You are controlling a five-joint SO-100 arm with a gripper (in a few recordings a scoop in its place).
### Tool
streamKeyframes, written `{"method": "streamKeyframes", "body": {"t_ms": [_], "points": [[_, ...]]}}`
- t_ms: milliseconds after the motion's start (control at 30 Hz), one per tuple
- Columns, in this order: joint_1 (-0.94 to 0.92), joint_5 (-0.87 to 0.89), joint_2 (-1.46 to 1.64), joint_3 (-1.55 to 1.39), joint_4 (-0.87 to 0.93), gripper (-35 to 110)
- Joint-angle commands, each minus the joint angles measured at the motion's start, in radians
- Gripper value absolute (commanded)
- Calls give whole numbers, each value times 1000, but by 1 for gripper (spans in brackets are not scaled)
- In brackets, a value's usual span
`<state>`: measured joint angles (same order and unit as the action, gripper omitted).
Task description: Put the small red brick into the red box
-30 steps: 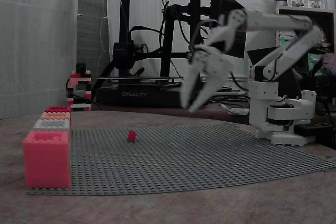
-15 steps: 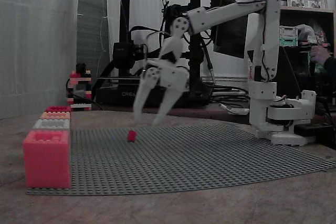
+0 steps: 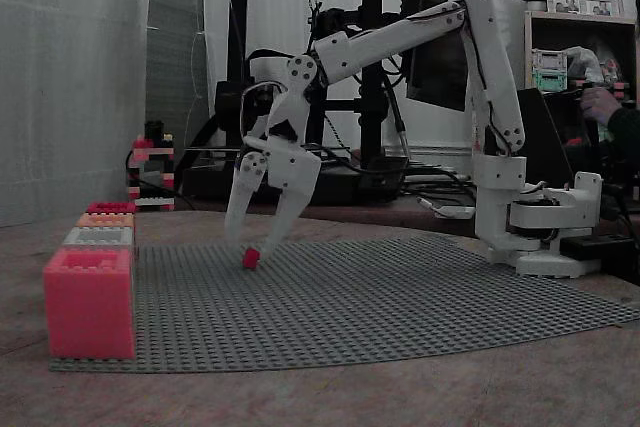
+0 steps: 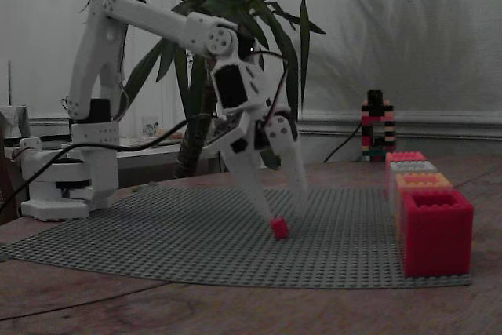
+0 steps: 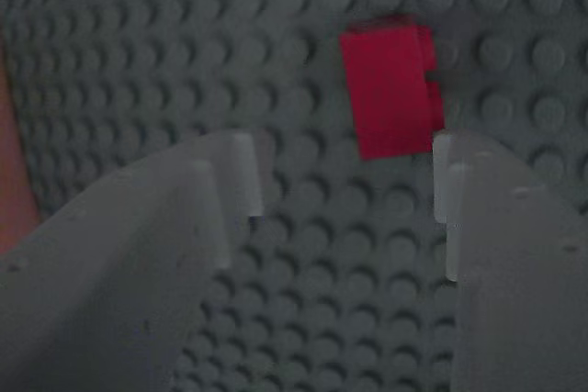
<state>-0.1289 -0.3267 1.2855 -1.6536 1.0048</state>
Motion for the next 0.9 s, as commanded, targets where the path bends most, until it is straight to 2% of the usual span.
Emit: {"method": "streamKeyframes", "body": {"t_ms": [0, 867], "points": [[-25, -18, 21, 57, -23, 14], [-60, -35, 3, 110, 83, 18]]}}
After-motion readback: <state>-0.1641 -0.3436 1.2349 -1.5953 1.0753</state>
